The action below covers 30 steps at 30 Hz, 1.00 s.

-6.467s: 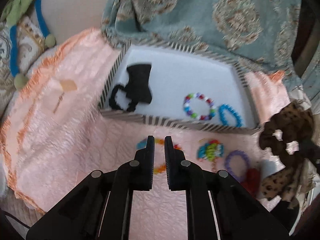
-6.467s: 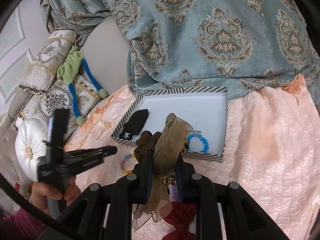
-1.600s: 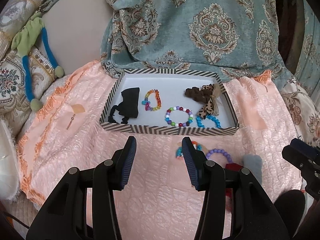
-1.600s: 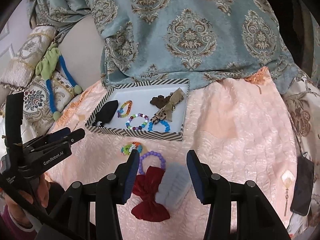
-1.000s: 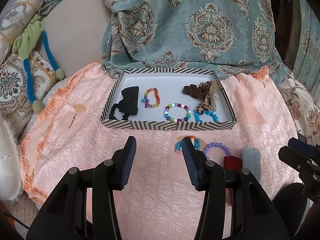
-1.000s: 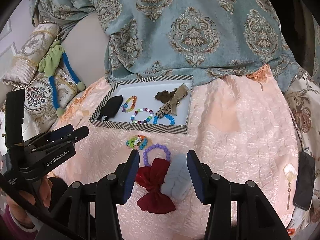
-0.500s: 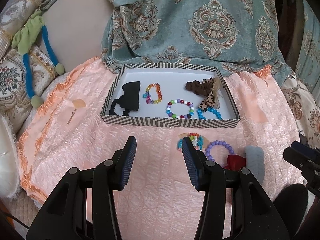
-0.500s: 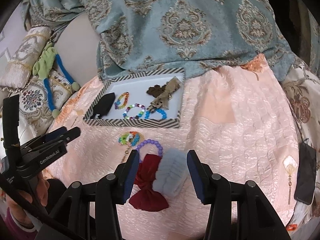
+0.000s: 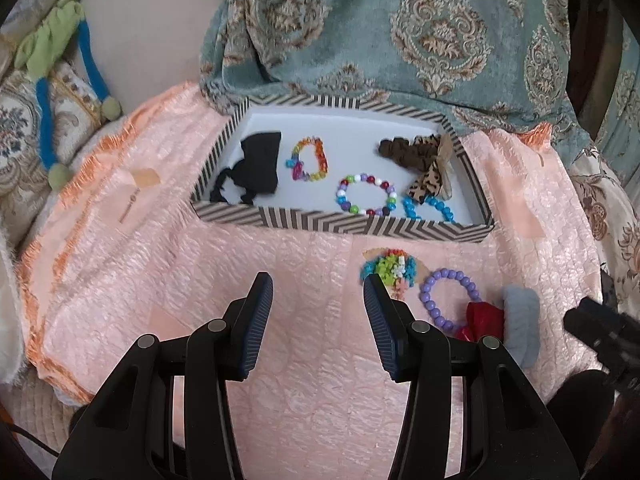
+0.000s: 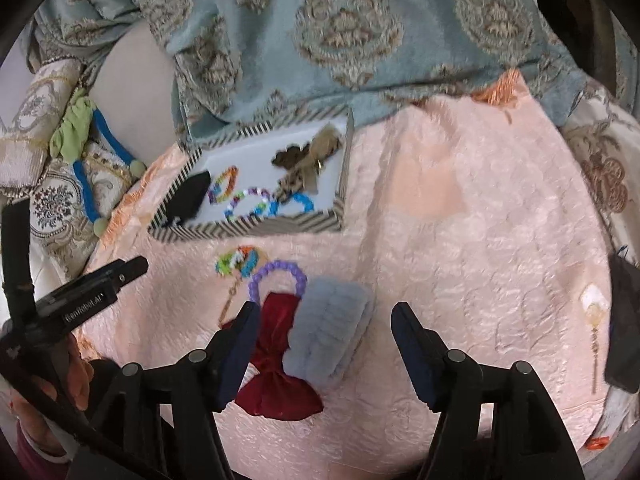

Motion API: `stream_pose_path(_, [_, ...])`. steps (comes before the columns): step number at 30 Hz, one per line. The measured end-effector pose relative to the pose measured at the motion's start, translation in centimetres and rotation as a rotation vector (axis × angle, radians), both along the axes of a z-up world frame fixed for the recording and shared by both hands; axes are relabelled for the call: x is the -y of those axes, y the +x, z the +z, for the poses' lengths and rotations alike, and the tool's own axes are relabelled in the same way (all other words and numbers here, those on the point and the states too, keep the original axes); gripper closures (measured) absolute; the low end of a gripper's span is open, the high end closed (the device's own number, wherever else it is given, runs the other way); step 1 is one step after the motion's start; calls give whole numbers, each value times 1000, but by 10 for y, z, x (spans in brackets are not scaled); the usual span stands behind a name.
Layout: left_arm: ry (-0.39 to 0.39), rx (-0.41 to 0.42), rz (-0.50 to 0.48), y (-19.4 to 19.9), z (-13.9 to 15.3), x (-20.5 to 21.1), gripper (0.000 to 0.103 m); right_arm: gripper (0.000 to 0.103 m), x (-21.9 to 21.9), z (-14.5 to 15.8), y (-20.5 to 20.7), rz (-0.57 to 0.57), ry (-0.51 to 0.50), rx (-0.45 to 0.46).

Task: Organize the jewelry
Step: 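Withdraw both open tools from the tray over the remaining items, then grasp the green beaded keychain with the left tool while the right grasps the grey fluffy scrunchie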

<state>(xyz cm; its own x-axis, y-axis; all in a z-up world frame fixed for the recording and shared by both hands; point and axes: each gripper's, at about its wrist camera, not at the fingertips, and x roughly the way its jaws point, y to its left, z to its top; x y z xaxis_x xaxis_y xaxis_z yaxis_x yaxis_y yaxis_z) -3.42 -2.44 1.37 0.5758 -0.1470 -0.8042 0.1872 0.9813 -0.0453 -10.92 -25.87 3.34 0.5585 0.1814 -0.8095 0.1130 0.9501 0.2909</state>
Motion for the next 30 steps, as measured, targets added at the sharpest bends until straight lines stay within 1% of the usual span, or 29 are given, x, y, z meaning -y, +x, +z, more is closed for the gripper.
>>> stream_pose_path(4, [-54,-71,-7,9,-13,0,56,38,1,-14,4,-3,27,-23])
stream_pose_path(6, [-77,-105,-4,12,-19,0,47,38,0,-19,7,-2,29,-28])
stream_pose_path(7, [-88,-117,-5,13,-22,0,46,38,0,-21,8,-3,32,-29])
stream_pose_path(12, [-65,-134,-21,18,-31,5,45,38,-4,-37,17,6,44,-52])
stream_pose_path(13, [-62,-134,-23,18,-32,6,45,50,-5,-40,18,10,38,-54])
stream_pose_path(14, [-62,-136,-25,20,-34,8,45,65,-6,-42,19,13,34,-55])
stream_pose_path(17, [-60,-140,-32,25,-37,12,45,68,-5,-47,20,21,35,-41])
stream_pose_path(18, [-56,-143,-34,28,-39,14,45,69,-4,-46,19,19,33,-30])
stream_pose_path(20, [-52,-148,-39,36,-41,20,45,75,-2,-43,18,17,36,-15])
stream_pose_path(22, [-60,-152,-47,43,-43,26,45,76,0,-40,18,20,24,-1])
stream_pose_path(24, [-59,-167,-63,52,-48,35,41,78,2,-37,19,21,17,5])
stream_pose_path(28, [-15,-182,-104,63,-62,55,41,78,6,-38,22,23,36,8])
stream_pose_path(30, [28,-183,-136,63,-71,63,42,78,7,-39,24,25,45,6])
